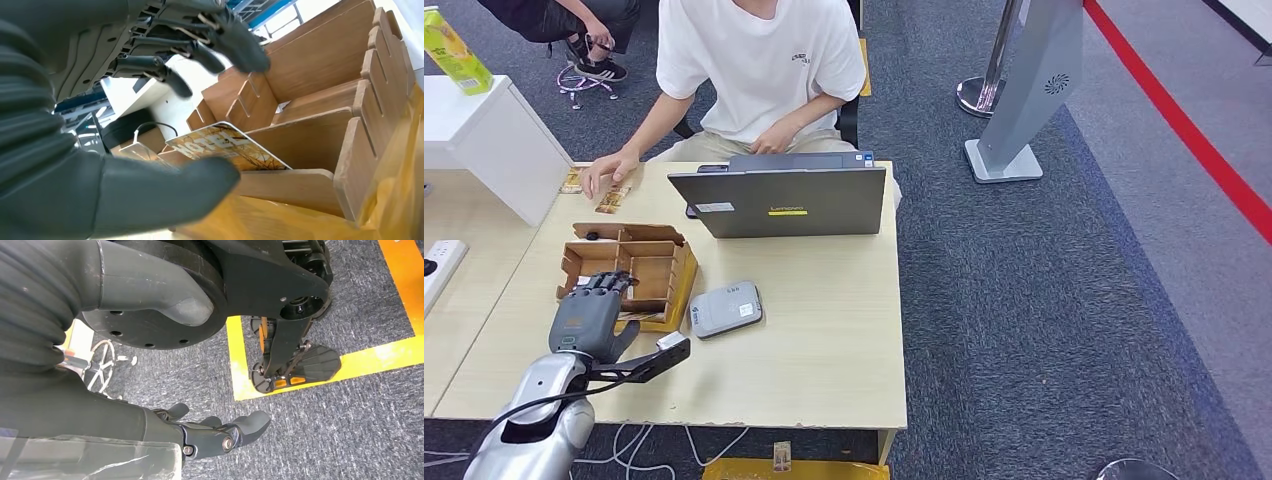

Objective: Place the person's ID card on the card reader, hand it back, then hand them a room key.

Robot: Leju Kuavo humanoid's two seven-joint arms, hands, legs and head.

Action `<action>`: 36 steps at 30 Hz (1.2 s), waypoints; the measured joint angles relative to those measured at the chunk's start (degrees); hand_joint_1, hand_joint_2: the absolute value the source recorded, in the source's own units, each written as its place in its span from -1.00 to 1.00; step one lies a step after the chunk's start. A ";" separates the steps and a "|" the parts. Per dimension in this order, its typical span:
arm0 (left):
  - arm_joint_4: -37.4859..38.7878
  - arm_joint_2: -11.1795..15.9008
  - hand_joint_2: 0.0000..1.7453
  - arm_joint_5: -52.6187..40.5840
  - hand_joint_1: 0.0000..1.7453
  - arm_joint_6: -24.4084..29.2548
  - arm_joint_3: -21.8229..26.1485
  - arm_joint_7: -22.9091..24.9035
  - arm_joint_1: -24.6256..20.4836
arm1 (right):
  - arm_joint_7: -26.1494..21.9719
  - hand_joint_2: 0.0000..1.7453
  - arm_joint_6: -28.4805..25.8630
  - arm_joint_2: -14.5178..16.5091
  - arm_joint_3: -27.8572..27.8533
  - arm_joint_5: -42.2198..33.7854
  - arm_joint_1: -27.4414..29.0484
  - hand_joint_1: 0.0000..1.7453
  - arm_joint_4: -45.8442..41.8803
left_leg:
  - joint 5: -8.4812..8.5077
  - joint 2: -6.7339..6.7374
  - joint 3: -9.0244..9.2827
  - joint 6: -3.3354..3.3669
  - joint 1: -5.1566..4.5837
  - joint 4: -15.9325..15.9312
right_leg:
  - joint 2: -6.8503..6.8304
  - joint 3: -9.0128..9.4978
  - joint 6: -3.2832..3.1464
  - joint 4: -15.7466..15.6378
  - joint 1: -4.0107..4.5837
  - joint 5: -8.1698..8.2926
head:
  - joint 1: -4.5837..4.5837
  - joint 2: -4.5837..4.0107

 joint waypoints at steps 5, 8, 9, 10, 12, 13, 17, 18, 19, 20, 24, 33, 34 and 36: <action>-0.02 0.03 1.00 0.68 1.00 0.07 0.00 -0.63 0.21 | 0.00 1.00 0.00 0.00 0.00 0.00 0.00 -1.00 0.00 | 0.00 0.00 0.00 0.00 0.00 0.00 | 0.00 0.00 0.00 0.00 0.00 0.00 | 0.00 0.00; -0.02 0.04 1.00 0.74 1.00 0.07 0.00 -0.69 0.24 | 0.00 1.00 0.00 0.00 0.00 0.00 0.00 -1.00 0.00 | 0.00 0.00 0.00 0.00 0.00 0.00 | 0.00 0.00 0.00 0.00 0.00 0.00 | 0.00 0.00; -0.02 0.04 1.00 0.78 1.00 0.06 0.00 -0.70 0.26 | 0.00 1.00 0.00 0.00 0.00 0.00 0.00 -1.00 0.00 | 0.00 0.00 0.00 0.00 0.00 0.00 | 0.00 0.00 0.00 0.00 0.00 0.00 | 0.00 0.00; -0.02 0.05 1.00 0.83 1.00 0.06 0.00 -0.71 0.29 | 0.00 1.00 0.00 0.00 0.00 0.00 0.00 -1.00 0.00 | 0.00 0.00 0.00 0.00 0.00 0.00 | 0.00 0.00 0.00 0.00 0.00 0.00 | -0.01 0.00; -0.03 0.12 1.00 0.98 1.00 0.08 0.00 -0.72 0.37 | 0.00 1.00 0.00 0.00 -0.01 0.00 0.00 -1.00 0.00 | 0.00 0.00 0.00 0.00 0.00 0.00 | 0.00 0.00 0.00 0.00 0.00 0.00 | -0.01 0.00; -0.03 0.16 1.00 1.03 1.00 0.11 0.00 -0.72 0.40 | 0.00 1.00 0.00 0.00 -0.01 0.00 0.00 -1.00 0.00 | 0.00 0.00 0.00 0.00 0.00 0.00 | 0.00 0.00 0.00 0.00 0.00 0.00 | -0.01 0.00; -0.04 0.29 1.00 1.08 1.00 0.22 0.00 -0.74 0.41 | 0.00 1.00 0.00 0.00 0.00 0.00 0.00 -1.00 0.00 | 0.00 0.00 0.01 0.00 0.00 0.00 | 0.00 0.00 0.00 0.00 0.00 0.00 | -0.01 0.00; -0.04 0.30 1.00 1.09 1.00 0.25 0.00 -0.75 0.41 | 0.00 1.00 0.00 0.00 0.00 0.00 0.00 -1.00 0.00 | 0.00 0.00 0.00 0.00 0.00 0.00 | 0.00 0.00 0.00 0.00 0.00 0.00 | 0.00 0.00; -0.04 0.30 1.00 1.14 1.00 0.27 0.00 -0.77 0.41 | 0.00 1.00 0.00 0.00 0.00 0.01 0.00 -1.00 0.00 | 0.00 0.00 0.00 0.00 0.00 0.00 | 0.00 0.00 0.00 0.00 0.00 0.00 | -0.01 0.00; -0.04 0.30 1.00 1.23 1.00 0.28 0.00 -0.81 0.41 | 0.00 1.00 0.00 0.00 -0.01 0.01 0.00 -1.00 0.00 | 0.00 -0.01 0.00 0.00 0.00 0.00 | 0.00 0.00 0.00 0.00 0.00 0.00 | 0.00 0.00; -0.05 0.34 1.00 1.89 1.00 0.16 0.00 -1.28 0.42 | 0.00 1.00 0.00 0.00 -0.02 0.03 0.00 -1.00 0.00 | 0.00 -0.01 0.00 0.00 0.00 0.00 | 0.00 0.01 0.00 0.00 0.00 0.00 | -0.01 0.00; -1.38 0.37 1.00 1.89 1.00 3.91 0.00 -2.26 1.33 | -0.08 1.00 -0.15 0.00 0.00 0.03 0.00 -1.00 0.00 | 0.00 0.00 0.00 0.00 0.00 0.00 | 0.00 0.00 0.00 0.00 0.00 0.00 | -0.01 0.00; -1.90 0.37 1.00 1.89 1.00 4.01 0.00 -2.37 1.48 | -0.12 1.00 -0.17 0.00 -0.01 0.03 0.00 -1.00 0.00 | 0.00 0.00 0.00 0.00 0.00 0.00 | -0.01 0.00 0.00 0.00 0.00 0.00 | 0.00 0.00; -2.74 0.37 1.00 1.93 1.00 4.01 0.00 -2.46 1.69 | -0.15 1.00 -0.17 0.00 -0.01 0.03 0.00 -1.00 0.00 | 0.00 -0.01 -0.01 0.00 -0.01 0.00 | -0.01 0.00 0.00 0.00 0.00 0.00 | -0.01 0.00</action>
